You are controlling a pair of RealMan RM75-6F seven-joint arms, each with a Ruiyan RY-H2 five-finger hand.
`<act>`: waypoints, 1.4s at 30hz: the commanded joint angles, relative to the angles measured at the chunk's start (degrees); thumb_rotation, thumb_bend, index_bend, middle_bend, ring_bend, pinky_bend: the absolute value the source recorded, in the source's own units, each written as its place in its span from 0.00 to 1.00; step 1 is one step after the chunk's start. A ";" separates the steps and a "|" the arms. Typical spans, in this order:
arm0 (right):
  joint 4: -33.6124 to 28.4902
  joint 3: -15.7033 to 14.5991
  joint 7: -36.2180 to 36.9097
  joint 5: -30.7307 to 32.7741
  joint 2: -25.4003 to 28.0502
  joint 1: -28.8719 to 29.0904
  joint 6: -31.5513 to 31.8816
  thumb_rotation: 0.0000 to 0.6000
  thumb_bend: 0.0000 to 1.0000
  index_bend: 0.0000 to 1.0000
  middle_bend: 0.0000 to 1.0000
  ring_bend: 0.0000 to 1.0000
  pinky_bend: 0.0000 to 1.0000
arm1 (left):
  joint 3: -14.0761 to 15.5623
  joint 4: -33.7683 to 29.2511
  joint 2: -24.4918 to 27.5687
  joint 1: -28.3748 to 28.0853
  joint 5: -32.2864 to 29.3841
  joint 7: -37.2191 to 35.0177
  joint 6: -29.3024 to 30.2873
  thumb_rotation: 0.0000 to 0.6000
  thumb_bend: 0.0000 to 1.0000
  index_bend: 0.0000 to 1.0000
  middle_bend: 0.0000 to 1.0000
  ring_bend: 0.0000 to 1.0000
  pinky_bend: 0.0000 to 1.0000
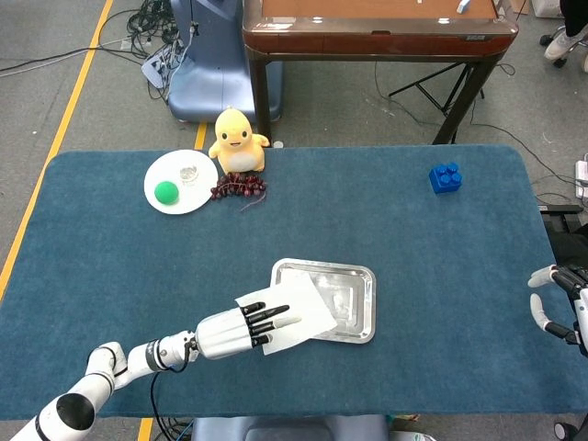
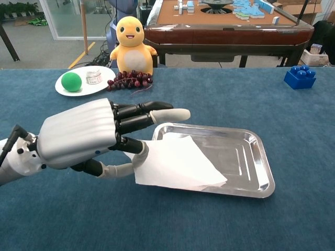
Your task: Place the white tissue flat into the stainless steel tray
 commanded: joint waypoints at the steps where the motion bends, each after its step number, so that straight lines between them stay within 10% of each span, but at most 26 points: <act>1: 0.02 -0.01 0.02 -0.01 -0.01 0.00 -0.03 1.00 0.46 0.48 0.42 0.27 0.37 | -0.09 0.27 -0.39 0.24 -0.54 -0.29 -0.04 1.00 0.43 0.56 0.03 0.01 0.38; 19: 0.07 -0.04 -0.26 0.20 -0.17 0.18 -0.56 1.00 0.46 0.48 0.42 0.27 0.37 | -2.88 -4.15 -0.78 1.93 -6.07 1.63 -6.00 1.00 0.28 0.27 0.03 0.00 0.38; 42: 0.08 0.20 0.80 0.25 0.30 -0.32 0.32 1.00 0.46 0.48 0.42 0.27 0.37 | -4.82 -7.68 -1.85 -0.32 -7.88 5.58 -11.91 1.00 0.25 0.24 0.03 0.00 0.38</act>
